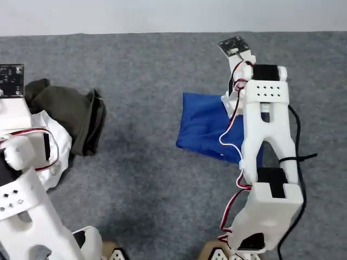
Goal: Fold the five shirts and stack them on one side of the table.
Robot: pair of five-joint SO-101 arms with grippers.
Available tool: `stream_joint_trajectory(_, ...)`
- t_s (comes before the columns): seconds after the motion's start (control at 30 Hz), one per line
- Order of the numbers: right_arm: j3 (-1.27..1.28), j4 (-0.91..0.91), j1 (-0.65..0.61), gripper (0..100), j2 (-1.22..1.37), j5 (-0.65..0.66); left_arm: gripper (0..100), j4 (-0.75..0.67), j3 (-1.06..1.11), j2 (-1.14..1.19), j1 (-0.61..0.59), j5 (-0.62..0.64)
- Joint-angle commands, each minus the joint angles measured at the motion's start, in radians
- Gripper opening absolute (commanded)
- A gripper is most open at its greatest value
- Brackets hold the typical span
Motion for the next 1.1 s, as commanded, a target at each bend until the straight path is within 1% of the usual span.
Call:
stream_joint_trajectory(0.0,-0.049,-0.007,0.056,3.2,0.015,-0.025,1,0.020,0.002,-0.020,-0.003,0.000)
stream_joint_trajectory(0.07,-0.063,0.001,0.093,5.4,0.019,-0.026,1,0.020,0.002,-0.020,-0.003,0.000)
stream_joint_trajectory(0.23,-0.066,-0.027,0.160,19.9,0.022,-0.028,1,0.020,0.028,-0.020,-0.003,-0.003)
stream_joint_trajectory(0.3,-0.066,-0.059,0.183,22.7,0.025,-0.028,1,0.020,0.062,-0.021,-0.003,-0.005)
stream_joint_trajectory(0.4,-0.069,-0.096,0.211,22.7,0.054,-0.026,1,0.020,0.090,-0.021,-0.005,-0.002)
stream_joint_trajectory(0.53,-0.069,-0.088,0.216,22.7,0.122,-0.031,1,0.020,0.094,-0.021,-0.005,-0.002)
stream_joint_trajectory(0.6,-0.071,-0.074,0.211,22.6,0.151,-0.077,1,0.020,0.094,-0.021,-0.005,-0.002)
stream_joint_trajectory(0.73,-0.071,-0.016,0.163,22.6,0.179,-0.160,1,0.020,0.094,-0.021,-0.005,-0.002)
stream_joint_trajectory(0.97,-0.066,0.004,0.107,22.5,0.189,-0.232,1,0.020,0.094,-0.021,-0.005,-0.002)
stream_joint_trajectory(1.07,-0.064,0.002,0.082,22.5,0.193,-0.235,1,0.020,0.094,-0.021,-0.005,-0.002)
